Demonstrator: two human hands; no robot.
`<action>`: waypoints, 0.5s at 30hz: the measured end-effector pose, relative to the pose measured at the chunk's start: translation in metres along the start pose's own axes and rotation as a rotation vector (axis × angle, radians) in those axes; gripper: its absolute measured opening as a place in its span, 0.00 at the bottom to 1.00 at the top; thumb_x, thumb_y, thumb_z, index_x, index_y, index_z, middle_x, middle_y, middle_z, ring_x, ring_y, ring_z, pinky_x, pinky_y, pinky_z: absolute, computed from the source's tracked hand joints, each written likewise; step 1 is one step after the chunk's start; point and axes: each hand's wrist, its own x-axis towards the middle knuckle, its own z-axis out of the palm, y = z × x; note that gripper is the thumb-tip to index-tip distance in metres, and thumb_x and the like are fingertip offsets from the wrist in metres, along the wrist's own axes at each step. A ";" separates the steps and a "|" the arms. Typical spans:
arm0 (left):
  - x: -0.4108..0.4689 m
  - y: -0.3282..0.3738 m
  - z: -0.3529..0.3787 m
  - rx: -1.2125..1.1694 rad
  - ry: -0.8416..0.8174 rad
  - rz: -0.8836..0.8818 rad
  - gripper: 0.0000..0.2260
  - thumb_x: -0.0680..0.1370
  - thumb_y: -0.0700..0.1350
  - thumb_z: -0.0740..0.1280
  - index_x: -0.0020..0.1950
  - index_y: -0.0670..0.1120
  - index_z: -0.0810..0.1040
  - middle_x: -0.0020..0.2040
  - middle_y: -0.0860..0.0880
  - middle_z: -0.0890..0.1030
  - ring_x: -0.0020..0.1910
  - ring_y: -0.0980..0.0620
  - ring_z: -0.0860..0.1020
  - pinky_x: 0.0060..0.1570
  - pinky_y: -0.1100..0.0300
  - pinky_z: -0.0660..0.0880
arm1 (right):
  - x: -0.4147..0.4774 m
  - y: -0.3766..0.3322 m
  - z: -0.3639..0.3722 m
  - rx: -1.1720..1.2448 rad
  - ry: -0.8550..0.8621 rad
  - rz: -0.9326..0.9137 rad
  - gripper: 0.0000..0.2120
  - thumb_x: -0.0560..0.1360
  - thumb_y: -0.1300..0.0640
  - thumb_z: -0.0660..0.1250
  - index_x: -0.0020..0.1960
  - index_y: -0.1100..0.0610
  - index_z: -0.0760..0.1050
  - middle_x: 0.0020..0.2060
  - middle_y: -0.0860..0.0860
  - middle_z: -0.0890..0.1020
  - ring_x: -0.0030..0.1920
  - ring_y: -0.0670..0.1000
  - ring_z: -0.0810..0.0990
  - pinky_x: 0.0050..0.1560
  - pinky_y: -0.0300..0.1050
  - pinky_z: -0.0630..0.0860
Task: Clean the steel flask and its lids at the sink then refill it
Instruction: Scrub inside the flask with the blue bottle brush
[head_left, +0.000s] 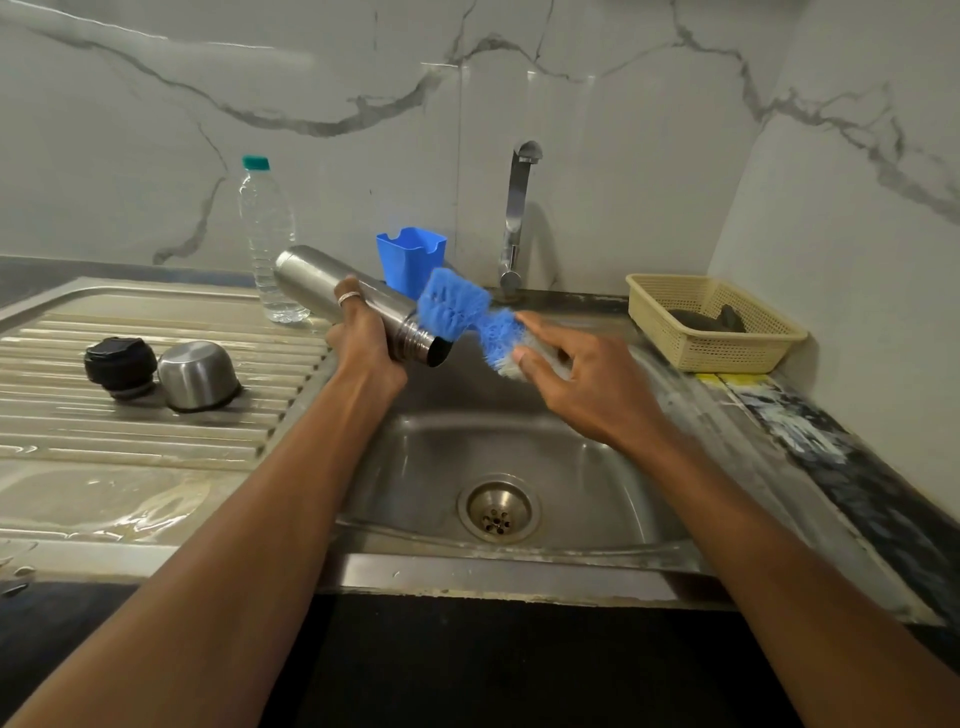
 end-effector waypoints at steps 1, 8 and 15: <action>-0.001 0.000 0.000 0.000 -0.002 0.001 0.22 0.78 0.58 0.71 0.61 0.41 0.76 0.53 0.43 0.86 0.46 0.44 0.87 0.43 0.46 0.85 | 0.000 -0.002 0.002 0.027 0.001 -0.001 0.22 0.80 0.44 0.67 0.73 0.44 0.74 0.60 0.47 0.84 0.57 0.49 0.83 0.59 0.52 0.80; -0.004 0.003 -0.003 -0.033 -0.048 0.014 0.21 0.76 0.50 0.76 0.63 0.40 0.76 0.54 0.42 0.86 0.46 0.44 0.87 0.39 0.49 0.84 | 0.002 -0.002 0.009 0.016 0.013 0.014 0.24 0.79 0.40 0.64 0.74 0.42 0.72 0.54 0.49 0.86 0.52 0.50 0.84 0.55 0.53 0.81; 0.000 0.002 -0.005 -0.055 -0.038 0.035 0.26 0.75 0.52 0.76 0.66 0.41 0.72 0.58 0.39 0.84 0.49 0.43 0.86 0.47 0.43 0.84 | 0.000 0.002 0.004 -0.059 -0.009 0.014 0.22 0.80 0.43 0.65 0.74 0.41 0.71 0.54 0.47 0.86 0.53 0.50 0.83 0.51 0.45 0.78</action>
